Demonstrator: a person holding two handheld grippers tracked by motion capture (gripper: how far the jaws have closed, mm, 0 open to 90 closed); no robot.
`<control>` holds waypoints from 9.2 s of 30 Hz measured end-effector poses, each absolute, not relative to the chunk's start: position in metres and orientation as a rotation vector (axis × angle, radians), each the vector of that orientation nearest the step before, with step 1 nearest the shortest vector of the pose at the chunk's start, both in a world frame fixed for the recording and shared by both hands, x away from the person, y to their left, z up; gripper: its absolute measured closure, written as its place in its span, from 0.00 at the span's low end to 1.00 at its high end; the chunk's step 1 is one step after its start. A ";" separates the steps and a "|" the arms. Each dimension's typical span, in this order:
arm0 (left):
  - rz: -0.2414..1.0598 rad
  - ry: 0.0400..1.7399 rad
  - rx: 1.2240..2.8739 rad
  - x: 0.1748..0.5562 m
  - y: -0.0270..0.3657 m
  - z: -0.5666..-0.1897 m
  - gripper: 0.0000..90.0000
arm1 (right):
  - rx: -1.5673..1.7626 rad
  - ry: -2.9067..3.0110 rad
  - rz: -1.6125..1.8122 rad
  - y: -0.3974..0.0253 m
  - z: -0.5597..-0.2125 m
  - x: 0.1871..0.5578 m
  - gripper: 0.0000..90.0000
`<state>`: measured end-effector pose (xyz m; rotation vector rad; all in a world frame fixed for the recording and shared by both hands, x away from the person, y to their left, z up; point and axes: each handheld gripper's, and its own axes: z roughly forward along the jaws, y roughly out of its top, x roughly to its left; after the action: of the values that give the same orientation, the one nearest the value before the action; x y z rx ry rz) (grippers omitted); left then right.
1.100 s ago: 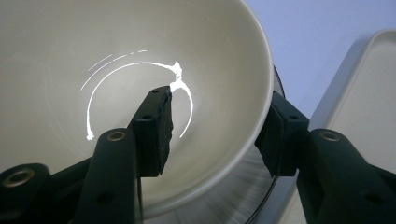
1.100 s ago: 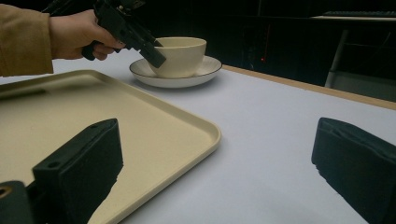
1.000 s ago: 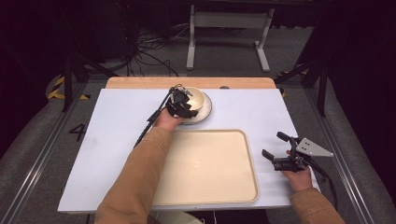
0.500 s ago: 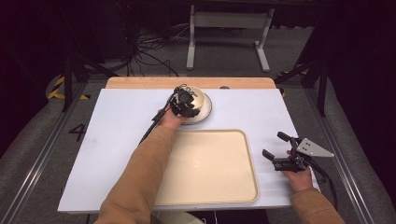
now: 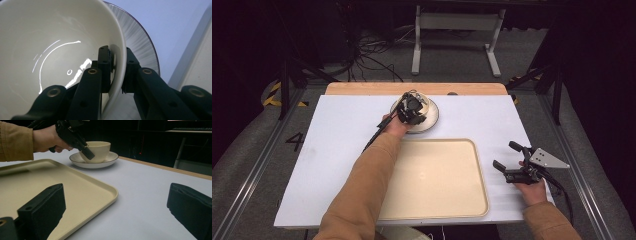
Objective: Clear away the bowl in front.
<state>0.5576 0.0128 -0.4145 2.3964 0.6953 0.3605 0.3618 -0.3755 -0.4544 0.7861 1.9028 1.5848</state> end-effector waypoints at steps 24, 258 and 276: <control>0.366 0.631 2.423 0.545 0.024 -0.386 0.91 | 0.788 1.901 1.587 -0.376 -0.454 0.362 0.02; 0.340 0.632 1.730 0.329 0.212 -0.427 0.01 | 0.787 1.923 1.596 -0.376 -0.454 0.364 0.02; 0.336 0.678 1.726 0.334 0.222 -0.455 0.01 | 0.783 1.920 1.599 -0.376 -0.454 0.363 0.02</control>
<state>0.3340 0.2216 -0.4551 1.7259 0.6782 0.3356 0.3633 -0.3761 -0.4542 0.7835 1.9202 1.5989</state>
